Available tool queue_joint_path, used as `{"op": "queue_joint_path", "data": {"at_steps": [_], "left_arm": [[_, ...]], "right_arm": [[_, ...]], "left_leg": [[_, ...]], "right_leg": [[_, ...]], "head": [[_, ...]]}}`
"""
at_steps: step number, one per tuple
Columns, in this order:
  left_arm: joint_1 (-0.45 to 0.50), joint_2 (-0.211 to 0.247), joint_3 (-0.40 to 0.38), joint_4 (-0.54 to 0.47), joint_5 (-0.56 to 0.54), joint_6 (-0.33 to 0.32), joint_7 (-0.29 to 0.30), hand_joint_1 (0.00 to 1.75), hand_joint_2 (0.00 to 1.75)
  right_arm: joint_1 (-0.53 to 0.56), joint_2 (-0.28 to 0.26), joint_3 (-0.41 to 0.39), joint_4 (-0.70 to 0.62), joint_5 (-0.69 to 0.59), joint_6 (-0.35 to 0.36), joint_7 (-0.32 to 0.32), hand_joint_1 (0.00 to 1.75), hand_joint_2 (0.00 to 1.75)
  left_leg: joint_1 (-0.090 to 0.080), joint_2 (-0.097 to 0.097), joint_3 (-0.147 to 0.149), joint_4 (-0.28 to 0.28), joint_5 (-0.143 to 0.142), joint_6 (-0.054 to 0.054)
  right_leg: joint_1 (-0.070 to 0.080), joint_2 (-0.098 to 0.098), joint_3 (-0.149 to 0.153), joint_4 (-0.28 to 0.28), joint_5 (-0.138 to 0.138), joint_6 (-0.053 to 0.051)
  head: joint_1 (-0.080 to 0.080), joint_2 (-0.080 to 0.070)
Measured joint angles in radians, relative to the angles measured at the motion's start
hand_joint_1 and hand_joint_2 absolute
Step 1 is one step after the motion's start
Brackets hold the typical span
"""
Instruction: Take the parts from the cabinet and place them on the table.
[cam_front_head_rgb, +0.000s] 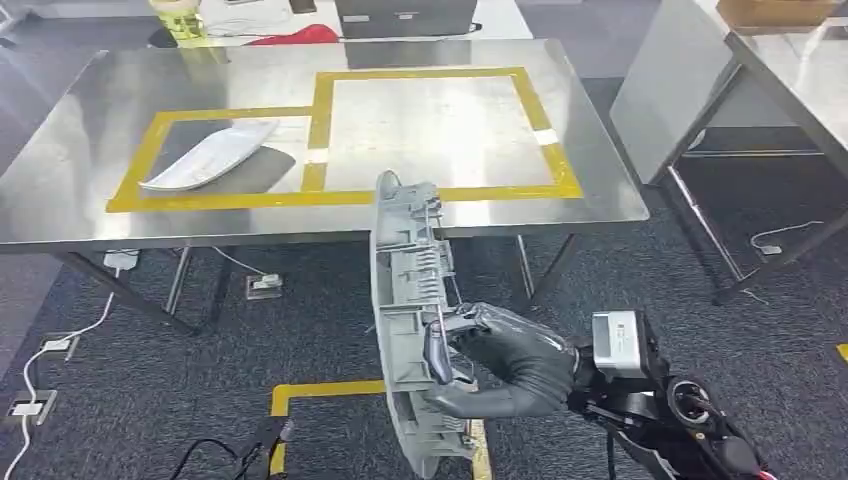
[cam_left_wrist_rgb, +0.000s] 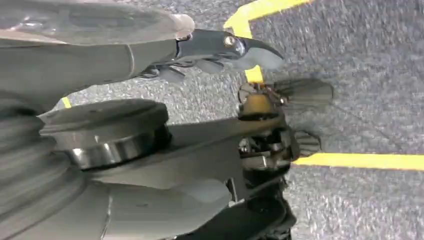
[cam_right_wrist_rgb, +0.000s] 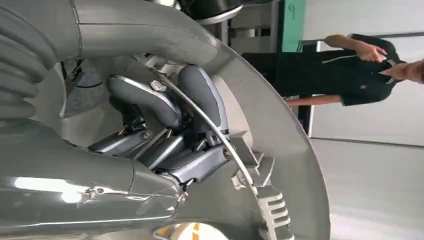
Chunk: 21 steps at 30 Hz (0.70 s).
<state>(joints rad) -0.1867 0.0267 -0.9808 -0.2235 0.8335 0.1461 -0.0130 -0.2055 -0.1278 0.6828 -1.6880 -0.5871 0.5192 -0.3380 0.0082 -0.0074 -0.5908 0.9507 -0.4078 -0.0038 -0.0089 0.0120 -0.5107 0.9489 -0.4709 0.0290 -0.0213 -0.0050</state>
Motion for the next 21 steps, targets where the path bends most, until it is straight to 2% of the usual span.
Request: {"op": "queue_joint_path", "data": {"at_steps": [1, 2, 3, 4, 5, 6, 7, 8, 10, 11, 12, 13, 15, 16, 17, 18, 20, 21], "left_arm": [[0.0, 0.0, 0.0, 0.0, 0.0, 0.0, 0.0, 0.0, 1.75], [0.0, 0.001, 0.0, 0.0, 0.0, 0.0, 0.0, 0.0, 1.75], [-0.001, 0.001, 0.0, 0.0, 0.0, 0.0, 0.0, 0.0, 1.75], [-0.001, 0.001, 0.0, 0.0, 0.0, 0.0, 0.0, 0.0, 1.75], [0.0, 0.0, 0.0, 0.0, 0.0, 0.0, 0.0, 0.0, 1.75], [0.001, 0.0, 0.0, 0.0, 0.0, 0.0, 0.0, 0.0, 1.75], [0.002, 0.001, 0.0, 0.0, 0.0, 0.0, 0.0, 0.0, 1.75], [0.002, 0.001, 0.0, 0.0, 0.0, 0.0, 0.0, 0.0, 1.75], [0.001, 0.001, 0.0, 0.0, 0.0, 0.0, 0.0, 0.0, 1.75], [0.002, -0.002, 0.0, 0.0, -0.002, 0.0, 0.0, 0.0, 1.75], [0.0, -0.002, 0.0, 0.0, -0.003, 0.0, -0.001, 0.0, 1.75], [-0.001, -0.001, 0.0, 0.0, -0.003, 0.0, -0.001, 0.0, 1.75], [0.0, -0.001, 0.0, 0.0, -0.003, 0.0, 0.0, 0.0, 1.75], [-0.001, 0.001, 0.0, 0.0, -0.003, 0.0, -0.001, 0.0, 1.75], [-0.001, 0.003, 0.0, 0.0, -0.003, 0.002, -0.001, 0.0, 1.75], [-0.003, 0.002, 0.0, 0.0, -0.003, 0.002, -0.001, 0.0, 1.75], [-0.003, 0.003, 0.0, 0.0, -0.003, 0.002, -0.001, 0.0, 1.75], [0.0, 0.003, 0.0, 0.0, -0.003, 0.002, -0.001, 0.0, 1.75]], "right_arm": [[0.0, 0.0, 0.0, 0.0, 0.0, -0.002, 0.0, 1.75, 1.75], [-0.001, 0.0, 0.0, 0.0, 0.0, -0.002, 0.0, 1.75, 1.75], [-0.002, 0.0, 0.0, 0.0, -0.005, -0.003, -0.001, 1.75, 1.75], [-0.001, 0.0, 0.0, 0.0, -0.008, -0.003, -0.002, 1.75, 1.75], [0.0, 0.0, 0.0, 0.0, -0.01, -0.003, -0.001, 1.75, 1.75], [0.001, 0.0, 0.0, 0.001, -0.01, -0.003, -0.001, 1.75, 1.75], [0.002, 0.0, 0.0, 0.002, -0.01, -0.003, -0.001, 1.75, 1.75], [0.002, 0.0, 0.0, 0.003, -0.01, -0.003, 0.0, 1.75, 1.75], [0.001, 0.0, 0.0, 0.003, -0.01, -0.003, 0.0, 1.75, 1.75], [-0.001, 0.0, 0.0, 0.003, -0.01, -0.003, 0.0, 1.75, 1.75], [-0.001, 0.0, 0.001, 0.002, -0.01, -0.003, 0.0, 1.75, 1.75], [-0.002, 0.0, 0.001, 0.003, -0.01, -0.002, 0.0, 1.75, 1.75], [-0.002, 0.0, 0.001, 0.002, -0.01, 0.002, 0.0, 1.75, 1.75], [-0.002, 0.0, 0.001, 0.002, -0.01, 0.003, 0.0, 1.75, 1.75], [-0.002, 0.001, 0.001, 0.002, -0.01, 0.005, 0.0, 1.75, 1.75], [-0.004, 0.001, 0.001, 0.002, -0.01, 0.005, -0.002, 1.75, 1.75], [-0.004, 0.001, 0.001, 0.002, -0.01, 0.005, -0.002, 1.75, 1.75], [-0.004, 0.001, 0.001, 0.003, -0.01, 0.005, -0.002, 1.75, 1.75]], "left_leg": [[0.005, 0.001, 0.006, -0.006, 0.0, 0.007], [0.005, 0.001, 0.012, -0.006, -0.004, 0.013], [0.005, 0.001, 0.016, -0.005, -0.008, 0.018], [0.003, 0.001, 0.019, -0.005, -0.011, 0.022], [0.001, 0.001, 0.023, -0.005, -0.015, 0.024], [0.0, 0.001, 0.028, -0.005, -0.02, 0.025], [-0.001, 0.0, 0.035, -0.005, -0.025, 0.025], [-0.003, -0.002, 0.046, -0.005, -0.032, 0.025], [-0.005, -0.006, 0.069, -0.005, -0.045, 0.022], [-0.003, -0.006, 0.072, -0.007, -0.05, 0.019], [-0.01, -0.008, 0.071, -0.003, -0.054, 0.013], [-0.008, -0.008, 0.067, -0.004, -0.055, 0.01], [-0.006, -0.004, 0.071, -0.012, -0.056, 0.002], [-0.013, -0.004, 0.074, -0.012, -0.064, -0.005], [-0.01, -0.002, 0.07, 0.014, -0.077, -0.01], [-0.008, -0.002, 0.037, 0.077, -0.108, -0.014], [-0.002, -0.001, -0.068, 0.258, -0.174, -0.023], [0.0, -0.001, -0.111, 0.321, -0.187, -0.026]], "right_leg": [[-0.002, -0.002, 0.0, 0.007, -0.007, 0.007], [-0.002, -0.006, -0.013, 0.046, -0.027, 0.011], [-0.002, -0.007, -0.051, 0.123, -0.064, 0.014], [-0.002, -0.007, -0.102, 0.219, -0.103, 0.017], [-0.001, -0.007, -0.153, 0.306, -0.13, 0.018], [-0.001, -0.007, -0.186, 0.355, -0.135, 0.017], [-0.001, -0.007, -0.196, 0.353, -0.113, 0.015], [0.0, -0.007, -0.18, 0.299, -0.063, 0.009], [0.004, -0.007, -0.106, 0.112, 0.054, -0.006], [0.011, -0.007, -0.084, 0.042, 0.078, -0.018], [0.015, -0.009, -0.072, 0.026, 0.067, -0.021], [0.016, -0.009, -0.07, 0.018, 0.062, -0.022], [0.018, -0.005, -0.072, 0.016, 0.059, -0.028], [0.005, -0.005, -0.056, 0.0, 0.061, -0.032], [0.004, -0.005, -0.047, -0.008, 0.061, -0.035], [0.003, -0.008, -0.045, -0.008, 0.059, -0.041], [0.002, -0.009, -0.042, -0.008, 0.053, -0.047], [0.002, -0.009, -0.039, -0.008, 0.049, -0.047]], "head": [[-0.001, 0.0], [0.003, 0.0], [0.012, 0.0], [0.018, 0.0], [0.019, 0.0], [0.021, 0.0], [0.023, 0.0], [0.024, 0.0], [0.028, 0.0], [0.029, 0.0], [0.026, 0.0], [0.031, 0.0], [0.028, 0.0], [0.027, 0.0], [0.027, 0.0], [0.02, 0.0], [0.012, 0.0], [0.011, 0.0]]}}
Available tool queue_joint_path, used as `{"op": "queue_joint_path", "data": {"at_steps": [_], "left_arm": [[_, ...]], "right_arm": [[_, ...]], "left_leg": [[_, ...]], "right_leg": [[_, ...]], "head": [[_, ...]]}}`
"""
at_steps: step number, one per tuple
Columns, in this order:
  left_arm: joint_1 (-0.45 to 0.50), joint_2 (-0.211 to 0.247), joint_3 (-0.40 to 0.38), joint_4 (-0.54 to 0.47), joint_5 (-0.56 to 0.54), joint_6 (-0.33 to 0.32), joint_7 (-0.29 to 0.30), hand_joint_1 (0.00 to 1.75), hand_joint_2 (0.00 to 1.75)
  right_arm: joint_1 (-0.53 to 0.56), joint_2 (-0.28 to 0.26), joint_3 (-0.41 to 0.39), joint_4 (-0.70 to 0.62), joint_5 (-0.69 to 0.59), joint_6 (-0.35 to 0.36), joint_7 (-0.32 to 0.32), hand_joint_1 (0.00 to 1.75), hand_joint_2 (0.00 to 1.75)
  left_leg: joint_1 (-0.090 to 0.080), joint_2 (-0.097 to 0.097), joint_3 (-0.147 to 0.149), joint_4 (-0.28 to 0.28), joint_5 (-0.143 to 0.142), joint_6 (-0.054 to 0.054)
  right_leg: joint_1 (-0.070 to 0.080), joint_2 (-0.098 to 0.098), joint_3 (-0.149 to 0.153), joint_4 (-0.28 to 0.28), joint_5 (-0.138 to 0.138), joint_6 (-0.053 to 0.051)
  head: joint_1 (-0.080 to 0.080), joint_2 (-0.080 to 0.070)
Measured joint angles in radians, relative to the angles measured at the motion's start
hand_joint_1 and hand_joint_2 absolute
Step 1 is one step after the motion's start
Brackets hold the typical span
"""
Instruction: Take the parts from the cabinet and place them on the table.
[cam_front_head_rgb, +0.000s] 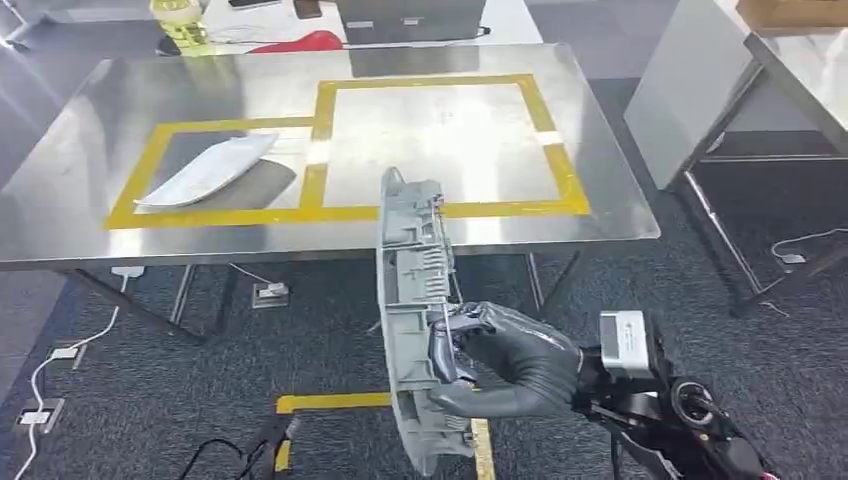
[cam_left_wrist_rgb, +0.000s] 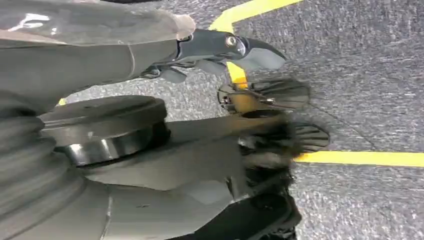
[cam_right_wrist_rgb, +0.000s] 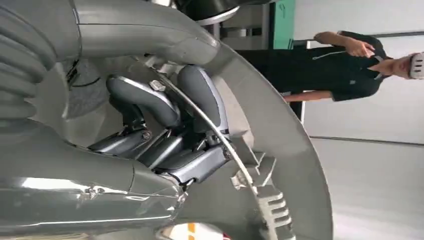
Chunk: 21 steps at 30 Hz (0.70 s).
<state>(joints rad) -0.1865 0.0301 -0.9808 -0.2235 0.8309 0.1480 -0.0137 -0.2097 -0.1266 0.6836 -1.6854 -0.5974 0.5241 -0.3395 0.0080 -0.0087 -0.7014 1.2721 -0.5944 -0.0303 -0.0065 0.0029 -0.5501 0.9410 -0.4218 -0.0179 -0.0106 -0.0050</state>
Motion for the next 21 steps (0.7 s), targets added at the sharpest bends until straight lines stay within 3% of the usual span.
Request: {"op": "queue_joint_path", "data": {"at_steps": [1, 2, 4, 5, 6, 8, 11, 12, 14, 15, 16, 17, 20, 21], "left_arm": [[0.002, 0.0, 0.0, 0.0, 0.0, 0.0, 0.0, 0.0, 1.75], [0.004, 0.0, 0.0, 0.0, 0.0, 0.0, 0.0, 0.0, 1.75], [0.002, 0.003, 0.0, 0.0, 0.0, 0.0, 0.0, 0.0, 1.75], [0.003, 0.003, 0.0, 0.0, 0.0, 0.0, 0.0, 0.0, 1.75], [0.0, 0.003, 0.0, 0.0, 0.0, 0.0, 0.0, 0.0, 1.75], [-0.001, 0.003, 0.0, 0.0, 0.0, 0.0, 0.0, 0.0, 1.75], [0.0, 0.004, 0.0, 0.0, 0.0, 0.001, 0.0, 0.0, 1.75], [-0.001, 0.004, 0.0, 0.0, 0.0, 0.002, 0.0, 0.0, 1.75], [-0.001, 0.003, 0.0, 0.0, 0.0, 0.001, 0.0, 0.0, 1.75], [0.0, 0.003, 0.0, 0.0, 0.0, 0.002, 0.0, 0.0, 1.75], [0.001, 0.003, 0.0, 0.0, 0.0, 0.001, 0.0, 0.0, 1.75], [0.001, 0.003, 0.0, 0.0, 0.0, 0.001, 0.0, 0.0, 1.75], [0.001, 0.002, 0.0, 0.0, 0.0, 0.001, 0.0, 0.0, 1.75], [0.0, 0.001, 0.0, 0.0, 0.0, 0.001, 0.0, 0.0, 1.75]], "right_arm": [[0.001, 0.0, 0.0, 0.0, 0.0, 0.0, 0.0, 1.75, 1.75], [0.001, 0.0, 0.0, 0.0, 0.0, 0.0, 0.0, 1.75, 1.75], [0.001, 0.0, 0.0, 0.0, 0.0, 0.0, 0.0, 1.75, 1.75], [0.0, 0.0, 0.0, 0.001, 0.0, 0.0, 0.0, 1.75, 1.75], [0.0, 0.0, 0.0, 0.0, 0.0, 0.0, 0.0, 1.75, 1.75], [0.0, 0.0, 0.0, 0.0, 0.0, 0.0, 0.0, 1.75, 1.75], [0.0, 0.0, 0.0, 0.0, 0.0, 0.0, 0.0, 1.75, 1.75], [-0.002, 0.0, 0.0, 0.0, 0.0, 0.002, -0.001, 1.75, 1.75], [0.001, 0.0, 0.0, 0.0, 0.0, 0.002, -0.001, 1.75, 1.75], [0.002, 0.0, 0.0, 0.001, 0.0, 0.002, -0.001, 1.75, 1.75], [0.002, 0.0, 0.0, 0.001, 0.0, 0.002, -0.001, 1.75, 1.75], [0.003, 0.0, 0.0, 0.002, 0.0, 0.002, 0.0, 1.75, 1.75], [0.001, 0.0, 0.0, 0.002, 0.0, 0.001, 0.0, 1.75, 1.75], [0.001, 0.0, 0.0, 0.002, 0.0, 0.001, -0.001, 1.75, 1.75]], "left_leg": [[0.002, 0.0, -0.019, 0.01, 0.017, -0.002], [0.005, 0.0, -0.01, -0.029, 0.056, -0.004], [0.009, 0.003, 0.062, -0.211, 0.17, -0.004], [0.011, 0.006, 0.098, -0.299, 0.21, -0.004], [0.005, 0.006, 0.109, -0.323, 0.191, 0.001], [0.005, 0.003, 0.106, -0.318, 0.187, 0.018], [0.008, 0.002, 0.118, -0.326, 0.182, 0.038], [0.008, 0.002, 0.123, -0.326, 0.178, 0.044], [0.006, 0.002, 0.131, -0.326, 0.17, 0.051], [0.006, 0.002, 0.136, -0.326, 0.166, 0.052], [0.005, 0.002, 0.142, -0.325, 0.161, 0.052], [0.005, 0.001, 0.15, -0.325, 0.155, 0.05], [0.005, -0.003, 0.182, -0.326, 0.134, 0.042], [0.001, -0.004, 0.184, -0.325, 0.129, 0.037]], "right_leg": [[-0.001, 0.001, 0.005, 0.0, -0.004, 0.001], [-0.002, 0.004, 0.012, 0.0, -0.009, 0.003], [-0.004, 0.006, 0.031, 0.003, -0.023, 0.01], [-0.003, 0.006, 0.033, 0.005, -0.032, 0.017], [0.006, 0.008, 0.031, 0.014, -0.041, 0.024], [0.006, 0.008, 0.031, 0.011, -0.044, 0.031], [-0.002, 0.005, 0.033, 0.03, -0.063, 0.048], [-0.002, 0.004, 0.009, 0.084, -0.091, 0.052], [-0.004, 0.003, -0.085, 0.264, -0.164, 0.059], [-0.004, 0.003, -0.131, 0.34, -0.184, 0.061], [-0.003, 0.003, -0.155, 0.368, -0.178, 0.06], [-0.003, 0.003, -0.153, 0.345, -0.146, 0.059], [-0.003, 0.003, -0.05, 0.077, 0.027, 0.044], [0.003, 0.004, -0.038, 0.052, 0.015, 0.041]], "head": [[-0.004, 0.0], [-0.008, 0.0], [-0.013, 0.0], [-0.018, 0.0], [-0.023, 0.0], [-0.012, 0.0], [-0.009, 0.0], [-0.001, 0.0], [0.008, 0.0], [0.01, 0.0], [0.013, 0.0], [0.014, 0.0], [0.018, 0.0], [0.017, 0.0]]}}
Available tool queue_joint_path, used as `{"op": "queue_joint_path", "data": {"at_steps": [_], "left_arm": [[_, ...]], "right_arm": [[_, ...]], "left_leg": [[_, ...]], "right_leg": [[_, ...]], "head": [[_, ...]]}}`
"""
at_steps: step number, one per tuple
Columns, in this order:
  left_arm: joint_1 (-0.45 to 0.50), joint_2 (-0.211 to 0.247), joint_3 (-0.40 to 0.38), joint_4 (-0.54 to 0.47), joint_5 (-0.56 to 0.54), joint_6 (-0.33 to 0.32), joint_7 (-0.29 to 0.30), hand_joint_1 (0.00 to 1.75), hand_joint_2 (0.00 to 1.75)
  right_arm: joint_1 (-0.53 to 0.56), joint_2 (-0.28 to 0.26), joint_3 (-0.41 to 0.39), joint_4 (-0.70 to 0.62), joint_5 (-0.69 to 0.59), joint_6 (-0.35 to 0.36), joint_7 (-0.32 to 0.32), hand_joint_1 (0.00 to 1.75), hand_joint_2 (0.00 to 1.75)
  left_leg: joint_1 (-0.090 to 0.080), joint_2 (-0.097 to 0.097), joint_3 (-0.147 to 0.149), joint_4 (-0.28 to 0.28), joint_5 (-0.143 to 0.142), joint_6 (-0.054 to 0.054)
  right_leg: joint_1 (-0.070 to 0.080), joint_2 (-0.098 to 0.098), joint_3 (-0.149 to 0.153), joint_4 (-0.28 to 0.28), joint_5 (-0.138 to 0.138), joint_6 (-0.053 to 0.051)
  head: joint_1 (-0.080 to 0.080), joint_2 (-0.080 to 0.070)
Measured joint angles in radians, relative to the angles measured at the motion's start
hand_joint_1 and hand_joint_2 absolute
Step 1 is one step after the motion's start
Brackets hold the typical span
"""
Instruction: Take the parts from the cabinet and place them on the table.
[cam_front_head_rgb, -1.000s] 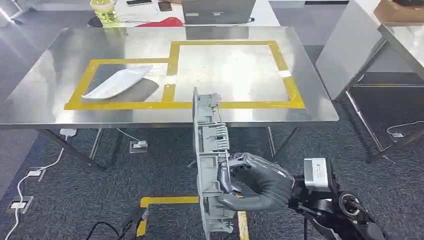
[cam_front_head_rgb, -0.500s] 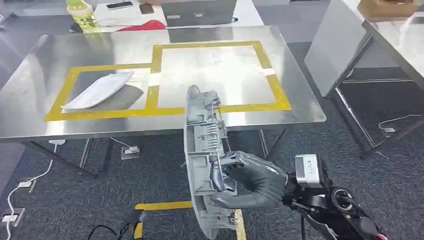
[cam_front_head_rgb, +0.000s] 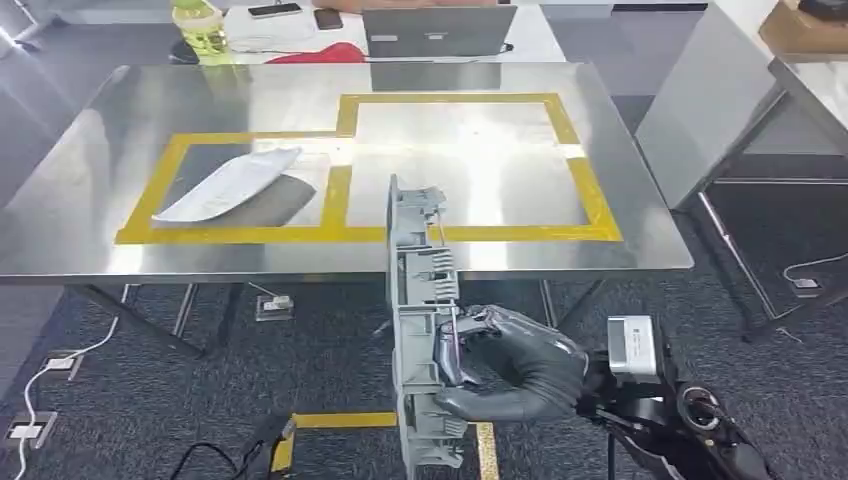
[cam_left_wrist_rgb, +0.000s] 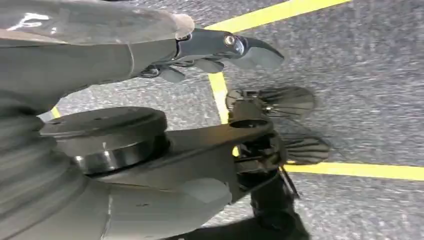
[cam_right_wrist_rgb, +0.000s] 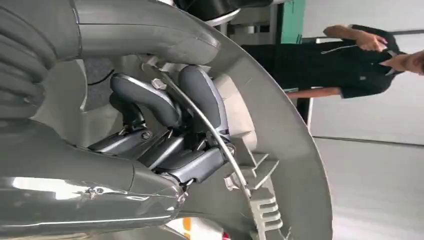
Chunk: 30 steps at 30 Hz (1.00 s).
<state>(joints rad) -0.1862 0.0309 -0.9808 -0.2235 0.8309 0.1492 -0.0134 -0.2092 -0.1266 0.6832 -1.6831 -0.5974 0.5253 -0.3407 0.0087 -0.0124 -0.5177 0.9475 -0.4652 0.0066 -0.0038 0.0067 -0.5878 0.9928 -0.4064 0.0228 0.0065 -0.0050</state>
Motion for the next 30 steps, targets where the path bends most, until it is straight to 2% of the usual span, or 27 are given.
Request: {"op": "queue_joint_path", "data": {"at_steps": [1, 3, 4, 5, 6, 7, 9, 10, 11, 12, 14, 15, 16, 17, 19, 20, 21, 22, 24, 25, 26, 27, 29, 30], "left_arm": [[-0.002, 0.0, 0.0, 0.0, 0.0, 0.0, 0.0, 0.0, 1.75], [0.0, 0.0, 0.0, 0.0, 0.0, 0.0, 0.0, 0.0, 1.75], [0.0, -0.001, 0.0, 0.0, 0.0, 0.0, 0.0, 0.0, 1.75], [-0.002, 0.0, 0.0, 0.0, 0.0, 0.0, 0.0, 0.0, 1.75], [-0.003, 0.0, 0.0, 0.0, 0.0, 0.0, 0.0, 0.0, 1.75], [-0.004, 0.0, 0.0, 0.0, 0.0, 0.0, 0.0, 0.0, 1.75], [-0.002, 0.0, 0.0, 0.0, 0.0, 0.0, 0.0, 0.0, 1.75], [0.001, 0.0, 0.0, 0.0, 0.0, 0.0, 0.0, 0.0, 1.75], [0.003, 0.0, 0.0, 0.0, 0.0, 0.0, 0.0, 0.0, 1.75], [0.003, 0.0, 0.0, 0.0, 0.0, 0.0, 0.0, 0.0, 1.75], [0.001, 0.002, 0.0, 0.0, 0.0, 0.0, 0.0, 0.0, 1.75], [0.001, 0.002, 0.0, 0.0, 0.0, 0.0, 0.0, 0.0, 1.75], [-0.002, 0.002, 0.0, 0.0, 0.0, 0.0, 0.0, 0.0, 1.75], [-0.002, 0.002, 0.0, 0.0, 0.0, 0.0, 0.0, 0.0, 1.75], [0.0, 0.003, 0.0, 0.0, 0.0, 0.0, 0.0, 0.0, 1.75], [-0.001, 0.001, 0.0, 0.0, 0.0, 0.0, 0.0, 0.0, 1.75], [-0.001, 0.002, 0.0, 0.0, 0.0, 0.0, 0.0, 0.0, 1.75], [-0.002, 0.003, 0.0, 0.0, 0.0, 0.0, 0.0, 0.0, 1.75], [-0.002, 0.0, 0.0, 0.0, 0.0, 0.0, 0.0, 0.0, 1.75], [0.0, 0.0, 0.0, 0.0, 0.0, 0.0, 0.0, 0.0, 1.75], [0.001, 0.0, 0.0, 0.0, 0.0, 0.0, 0.0, 0.0, 1.75], [0.001, 0.0, 0.0, 0.0, 0.0, 0.0, 0.0, 0.0, 1.75], [0.0, 0.0, 0.0, 0.0, 0.0, 0.0, 0.0, 0.0, 1.75], [0.0, -0.001, 0.0, 0.0, 0.0, 0.0, 0.0, 0.0, 1.75]], "right_arm": [[-0.001, 0.0, 0.0, 0.0, 0.0, 0.0, 0.0, 1.75, 1.75], [0.002, 0.0, 0.0, 0.0, 0.0, 0.0, 0.001, 1.75, 1.75], [0.003, 0.0, 0.0, 0.0, 0.0, 0.0, 0.001, 1.75, 1.75], [0.003, 0.0, 0.0, 0.0, 0.0, 0.0, 0.001, 1.75, 1.75], [0.002, 0.0, 0.0, 0.0, 0.0, 0.0, 0.001, 1.75, 1.75], [0.0, 0.001, 0.0, 0.0, 0.0, 0.0, 0.0, 1.75, 1.75], [0.0, 0.002, 0.0, 0.0, 0.0, 0.0, 0.001, 1.75, 1.75], [0.002, 0.002, 0.0, 0.0, 0.0, 0.0, 0.001, 1.75, 1.75], [0.003, 0.002, 0.0, 0.0, 0.0, 0.0, 0.001, 1.75, 1.75], [0.004, 0.002, 0.0, 0.0, 0.0, 0.0, 0.001, 1.75, 1.75], [0.004, 0.002, 0.0, 0.0, 0.0, 0.0, 0.001, 1.75, 1.75], [0.004, 0.002, 0.0, 0.0, 0.0, 0.0, 0.001, 1.75, 1.75], [0.002, 0.002, 0.0, 0.0, 0.0, 0.0, 0.001, 1.75, 1.75], [0.002, 0.002, 0.0, 0.0, 0.0, 0.0, 0.001, 1.75, 1.75], [0.002, 0.002, 0.0, 0.0, 0.0, 0.0, 0.001, 1.75, 1.75], [0.002, 0.002, 0.0, -0.001, 0.0, 0.0, 0.001, 1.75, 1.75], [0.001, 0.002, 0.0, 0.0, 0.0, 0.0, 0.001, 1.75, 1.75], [-0.001, 0.002, 0.0, 0.0, 0.0, 0.0, 0.0, 1.75, 1.75], [0.002, 0.002, 0.0, 0.0, 0.0, 0.0, 0.0, 1.75, 1.75], [0.004, 0.002, 0.0, 0.0, 0.0, 0.0, 0.0, 1.75, 1.75], [0.005, 0.002, 0.0, 0.0, 0.0, 0.0, 0.0, 1.75, 1.75], [0.005, 0.002, 0.0, 0.0, 0.0, 0.0, 0.0, 1.75, 1.75], [0.004, 0.002, 0.0, 0.0, 0.0, 0.0, 0.001, 1.75, 1.75], [0.003, 0.002, 0.0, 0.0, 0.0, 0.0, 0.0, 1.75, 1.75]], "left_leg": [[-0.001, -0.001, -0.007, 0.003, -0.001, -0.003], [0.001, 0.002, -0.007, -0.004, -0.002, -0.011], [-0.002, 0.003, -0.003, -0.005, -0.005, -0.018], [0.002, 0.003, -0.003, 0.003, -0.015, -0.022], [0.001, 0.005, -0.022, 0.048, -0.037, -0.025], [0.001, 0.004, -0.063, 0.125, -0.071, -0.028], [0.003, 0.005, -0.169, 0.306, -0.134, -0.034], [0.004, 0.005, -0.201, 0.346, -0.13, -0.035], [0.005, 0.005, -0.205, 0.329, -0.101, -0.035], [0.005, 0.005, -0.185, 0.27, -0.053, -0.034], [0.005, 0.007, -0.106, 0.077, 0.061, -0.028], [0.004, 0.007, -0.079, 0.022, 0.067, -0.023], [-0.001, 0.005, -0.075, 0.007, 0.058, -0.02], [-0.001, 0.005, -0.077, 0.01, 0.056, -0.016], [-0.004, 0.004, -0.076, 0.01, 0.051, -0.006], [0.005, 0.005, -0.068, 0.002, 0.052, 0.0], [0.005, 0.005, -0.061, 0.0, 0.049, 0.006], [0.005, 0.005, -0.057, 0.0, 0.045, 0.011], [0.004, 0.006, -0.049, 0.0, 0.037, 0.016], [0.004, 0.005, -0.044, 0.0, 0.032, 0.016], [0.004, 0.005, -0.036, 0.0, 0.027, 0.015], [0.005, 0.003, -0.026, 0.0, 0.021, 0.013], [0.005, 0.0, -0.003, 0.0, 0.007, 0.008], [0.005, 0.0, 0.003, -0.001, 0.0, 0.003]], "right_leg": [[0.004, -0.001, 0.007, -0.027, -0.006, -0.004], [0.005, 0.003, 0.003, -0.022, -0.013, -0.013], [0.002, 0.004, 0.007, -0.028, -0.012, -0.018], [-0.006, 0.004, 0.02, -0.039, -0.011, -0.022], [-0.005, 0.002, 0.026, -0.042, -0.014, -0.029], [-0.005, -0.001, 0.028, -0.042, -0.016, -0.034], [-0.004, -0.002, 0.033, -0.041, -0.023, -0.04], [-0.004, -0.001, 0.036, -0.041, -0.027, -0.04], [-0.004, 0.001, 0.042, -0.041, -0.031, -0.04], [-0.005, 0.003, 0.05, -0.04, -0.037, -0.038], [-0.005, 0.005, 0.071, -0.038, -0.052, -0.031], [-0.002, 0.005, 0.071, -0.037, -0.06, -0.025], [0.004, 0.007, 0.072, -0.032, -0.066, -0.019], [0.002, 0.006, 0.072, -0.035, -0.067, -0.016], [0.001, 0.005, 0.076, -0.039, -0.071, -0.006], [-0.002, 0.004, 0.075, -0.034, -0.08, 0.0], [-0.002, 0.002, 0.065, 0.001, -0.098, 0.006], [-0.004, 0.001, 0.032, 0.07, -0.13, 0.01], [-0.006, 0.0, -0.065, 0.249, -0.198, 0.016], [-0.006, 0.0, -0.103, 0.307, -0.207, 0.017], [-0.006, 0.0, -0.115, 0.309, -0.185, 0.018], [-0.006, 0.0, -0.101, 0.26, -0.138, 0.016], [-0.006, -0.001, -0.027, 0.075, -0.021, 0.009], [-0.005, -0.001, -0.002, -0.001, 0.007, 0.005]], "head": [[0.002, 0.0], [0.0, 0.0], [-0.004, 0.0], [-0.005, 0.0], [-0.007, 0.0], [-0.013, 0.0], [-0.019, 0.0], [-0.022, 0.0], [-0.025, 0.0], [-0.028, 0.0], [-0.037, 0.0], [-0.04, 0.0], [-0.042, 0.0], [-0.035, 0.0], [-0.033, 0.0], [-0.035, 0.0], [-0.03, 0.0], [-0.021, 0.0], [-0.013, 0.0], [-0.011, 0.0], [-0.008, 0.0], [-0.005, 0.0], [-0.001, 0.0], [0.0, 0.0]]}}
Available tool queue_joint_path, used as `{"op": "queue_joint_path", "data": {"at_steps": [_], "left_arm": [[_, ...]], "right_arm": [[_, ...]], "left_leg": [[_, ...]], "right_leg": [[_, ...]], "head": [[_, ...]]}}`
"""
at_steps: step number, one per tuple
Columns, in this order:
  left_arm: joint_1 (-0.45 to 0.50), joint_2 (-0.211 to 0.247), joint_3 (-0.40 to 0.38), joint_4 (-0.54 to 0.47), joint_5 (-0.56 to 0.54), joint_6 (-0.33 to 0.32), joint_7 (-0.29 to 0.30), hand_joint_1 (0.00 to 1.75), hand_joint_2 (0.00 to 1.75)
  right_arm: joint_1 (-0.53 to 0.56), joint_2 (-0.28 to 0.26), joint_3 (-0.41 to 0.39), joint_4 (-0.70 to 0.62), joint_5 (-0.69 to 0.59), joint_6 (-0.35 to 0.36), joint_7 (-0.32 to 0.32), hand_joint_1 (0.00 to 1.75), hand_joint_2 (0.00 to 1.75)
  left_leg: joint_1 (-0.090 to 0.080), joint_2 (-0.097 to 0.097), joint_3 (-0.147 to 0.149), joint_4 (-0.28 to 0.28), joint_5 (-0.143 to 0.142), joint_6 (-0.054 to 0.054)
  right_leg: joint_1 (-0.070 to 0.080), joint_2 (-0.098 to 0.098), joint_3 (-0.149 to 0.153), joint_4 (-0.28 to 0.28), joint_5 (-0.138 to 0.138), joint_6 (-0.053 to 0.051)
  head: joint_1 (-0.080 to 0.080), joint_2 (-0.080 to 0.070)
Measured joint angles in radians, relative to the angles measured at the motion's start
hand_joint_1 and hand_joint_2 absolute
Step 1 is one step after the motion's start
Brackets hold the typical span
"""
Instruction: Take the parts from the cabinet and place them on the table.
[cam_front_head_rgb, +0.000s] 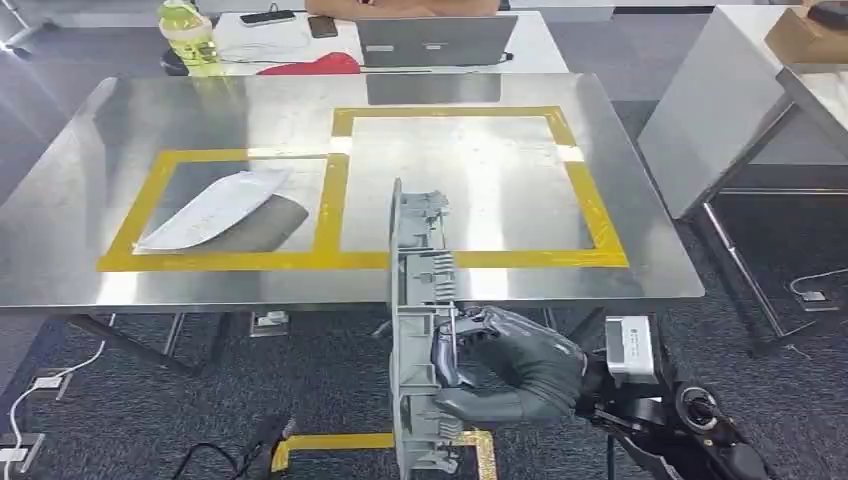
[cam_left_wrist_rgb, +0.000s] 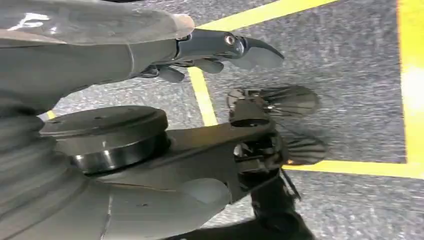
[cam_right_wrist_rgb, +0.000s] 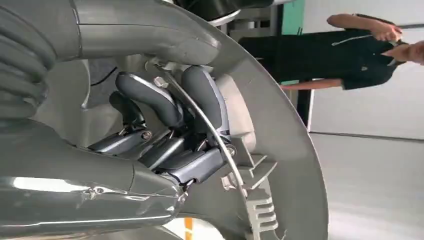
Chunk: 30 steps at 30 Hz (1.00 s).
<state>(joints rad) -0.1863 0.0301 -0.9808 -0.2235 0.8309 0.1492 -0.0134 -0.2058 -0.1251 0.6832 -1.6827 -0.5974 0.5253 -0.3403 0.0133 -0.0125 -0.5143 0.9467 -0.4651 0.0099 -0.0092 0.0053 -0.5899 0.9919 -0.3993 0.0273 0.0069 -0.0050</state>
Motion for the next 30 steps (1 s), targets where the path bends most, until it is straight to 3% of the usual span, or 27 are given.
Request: {"op": "queue_joint_path", "data": {"at_steps": [1, 3, 5, 6, 7, 9, 10, 11, 12, 15, 16, 18, 21, 22, 25, 26, 27, 28, 30], "left_arm": [[-0.002, 0.0, 0.0, 0.0, 0.0, 0.0, 0.0, 0.0, 1.75], [-0.003, 0.0, 0.0, 0.0, 0.0, -0.002, 0.0, 0.0, 1.75], [-0.005, 0.001, 0.0, 0.0, -0.001, -0.005, 0.0, 0.0, 1.75], [-0.006, 0.0, 0.0, 0.0, -0.004, -0.006, 0.0, 0.0, 1.75], [-0.009, 0.0, 0.0, 0.0, -0.004, -0.008, 0.0, 0.0, 1.75], [-0.01, 0.0, 0.0, 0.0, -0.004, -0.01, 0.001, 0.0, 1.75], [-0.008, -0.001, 0.0, 0.0, -0.004, -0.01, 0.002, 0.0, 1.75], [-0.006, -0.001, 0.0, 0.0, -0.004, -0.011, 0.004, 0.0, 1.75], [-0.005, -0.001, 0.0, 0.0, -0.004, -0.01, 0.004, 0.0, 1.75], [-0.006, 0.0, 0.0, 0.0, -0.004, -0.01, 0.004, 0.0, 1.75], [-0.007, 0.0, 0.0, 0.0, -0.004, -0.01, 0.004, 0.0, 1.75], [-0.009, 0.0, 0.0, 0.0, -0.004, -0.01, 0.004, 0.0, 1.75], [-0.007, 0.0, 0.0, 0.0, -0.004, -0.006, 0.004, 0.0, 1.75], [-0.007, 0.0, 0.0, 0.0, -0.004, -0.006, 0.004, 0.0, 1.75], [-0.007, -0.002, 0.0, 0.0, -0.003, -0.006, 0.004, 0.0, 1.75], [-0.006, -0.002, 0.0, 0.0, -0.004, -0.006, 0.004, 0.0, 1.75], [-0.006, -0.002, 0.0, 0.0, -0.003, -0.006, 0.004, 0.0, 1.75], [-0.006, -0.002, 0.0, 0.0, -0.003, -0.006, 0.004, 0.0, 1.75], [-0.006, -0.004, 0.0, 0.0, -0.004, -0.006, 0.004, 0.0, 1.75]], "right_arm": [[-0.001, 0.0, 0.0, 0.0, 0.0, 0.0, 0.0, 1.75, 1.75], [-0.003, 0.0, 0.0, 0.0, 0.0, 0.0, -0.002, 1.75, 1.75], [-0.01, 0.001, -0.001, -0.002, 0.019, 0.003, -0.009, 1.75, 1.75], [-0.015, 0.002, -0.001, -0.007, 0.034, 0.005, -0.008, 1.75, 1.75], [-0.025, 0.003, -0.001, -0.013, 0.041, 0.005, -0.008, 1.75, 1.75], [-0.044, 0.003, -0.001, -0.025, 0.056, -0.002, -0.002, 1.75, 1.75], [-0.05, 0.003, -0.001, -0.031, 0.06, -0.005, 0.001, 1.75, 1.75], [-0.056, 0.003, -0.001, -0.035, 0.062, -0.008, 0.003, 1.75, 1.75], [-0.063, 0.003, 0.0, -0.039, 0.065, -0.011, 0.005, 1.75, 1.75], [-0.085, 0.003, 0.0, -0.053, 0.067, -0.015, 0.008, 1.75, 1.75], [-0.093, 0.003, 0.001, -0.055, 0.066, -0.016, 0.008, 1.75, 1.75], [-0.104, 0.003, 0.002, -0.06, 0.066, -0.021, 0.008, 1.75, 1.75], [-0.113, 0.003, 0.005, -0.065, 0.064, -0.021, 0.007, 1.75, 1.75], [-0.117, 0.003, 0.006, -0.068, 0.063, -0.021, 0.006, 1.75, 1.75], [-0.12, 0.003, 0.007, -0.069, 0.063, -0.021, 0.006, 1.75, 1.75], [-0.12, 0.003, 0.008, -0.069, 0.063, -0.021, 0.006, 1.75, 1.75], [-0.12, 0.003, 0.009, -0.069, 0.063, -0.021, 0.006, 1.75, 1.75], [-0.12, 0.003, 0.01, -0.069, 0.063, -0.021, 0.006, 1.75, 1.75], [-0.126, 0.003, 0.011, -0.069, 0.06, -0.021, 0.005, 1.75, 1.75]], "left_leg": [[-0.007, -0.002, 0.0, 0.005, -0.004, -0.007], [-0.005, 0.0, -0.004, 0.001, -0.006, -0.013], [-0.005, 0.001, -0.002, -0.009, -0.013, -0.025], [-0.001, 0.002, -0.001, 0.015, -0.026, -0.029], [0.0, 0.003, -0.032, 0.074, -0.054, -0.034], [0.001, 0.003, -0.136, 0.258, -0.123, -0.043], [0.001, 0.003, -0.179, 0.326, -0.138, -0.046], [0.001, 0.004, -0.2, 0.344, -0.126, -0.047], [0.001, 0.004, -0.195, 0.31, -0.087, -0.046], [0.001, 0.006, -0.09, 0.038, 0.077, -0.034], [-0.007, 0.007, -0.074, 0.016, 0.058, -0.03], [-0.007, 0.005, -0.075, 0.007, 0.053, -0.02], [0.002, 0.004, -0.06, -0.004, 0.05, -0.002], [0.003, 0.004, -0.055, -0.006, 0.045, 0.005], [0.002, 0.006, -0.042, -0.005, 0.034, 0.012], [0.002, 0.005, -0.036, -0.005, 0.03, 0.011], [0.003, 0.004, -0.028, -0.005, 0.024, 0.01], [0.003, 0.003, -0.019, -0.005, 0.019, 0.008], [0.003, 0.0, 0.0, -0.005, 0.006, 0.001]], "right_leg": [[0.009, 0.001, 0.013, -0.012, -0.013, -0.003], [0.01, 0.003, 0.013, -0.02, -0.024, -0.011], [0.004, 0.005, 0.021, -0.029, -0.024, -0.022], [0.002, 0.005, 0.03, -0.04, -0.022, -0.026], [0.001, 0.003, 0.033, -0.043, -0.023, -0.032], [0.001, 0.001, 0.036, -0.043, -0.029, -0.04], [0.002, 0.001, 0.038, -0.043, -0.032, -0.042], [0.002, 0.002, 0.042, -0.043, -0.035, -0.042], [0.002, 0.004, 0.05, -0.042, -0.04, -0.042], [0.002, 0.007, 0.073, -0.04, -0.062, -0.032], [0.011, 0.009, 0.075, -0.036, -0.068, -0.026], [0.009, 0.01, 0.073, -0.037, -0.071, -0.019], [0.005, 0.006, 0.076, -0.027, -0.087, 0.0], [0.006, 0.004, 0.056, 0.024, -0.112, 0.006], [0.0, 0.003, -0.081, 0.277, -0.207, 0.019], [-0.001, 0.002, -0.108, 0.311, -0.201, 0.02], [-0.002, 0.001, -0.109, 0.291, -0.171, 0.021], [-0.003, 0.001, -0.086, 0.225, -0.119, 0.02], [-0.004, -0.001, -0.009, 0.032, -0.005, 0.014]], "head": [[-0.001, 0.0], [-0.002, 0.0], [-0.003, 0.0], [-0.004, 0.0], [-0.013, 0.0], [-0.023, 0.0], [-0.025, 0.0], [-0.027, 0.0], [-0.029, 0.0], [-0.041, 0.0], [-0.042, 0.0], [-0.036, 0.0], [-0.032, 0.0], [-0.026, 0.0], [-0.013, 0.0], [-0.01, 0.0], [-0.008, 0.0], [-0.005, 0.0], [-0.001, 0.0]]}}
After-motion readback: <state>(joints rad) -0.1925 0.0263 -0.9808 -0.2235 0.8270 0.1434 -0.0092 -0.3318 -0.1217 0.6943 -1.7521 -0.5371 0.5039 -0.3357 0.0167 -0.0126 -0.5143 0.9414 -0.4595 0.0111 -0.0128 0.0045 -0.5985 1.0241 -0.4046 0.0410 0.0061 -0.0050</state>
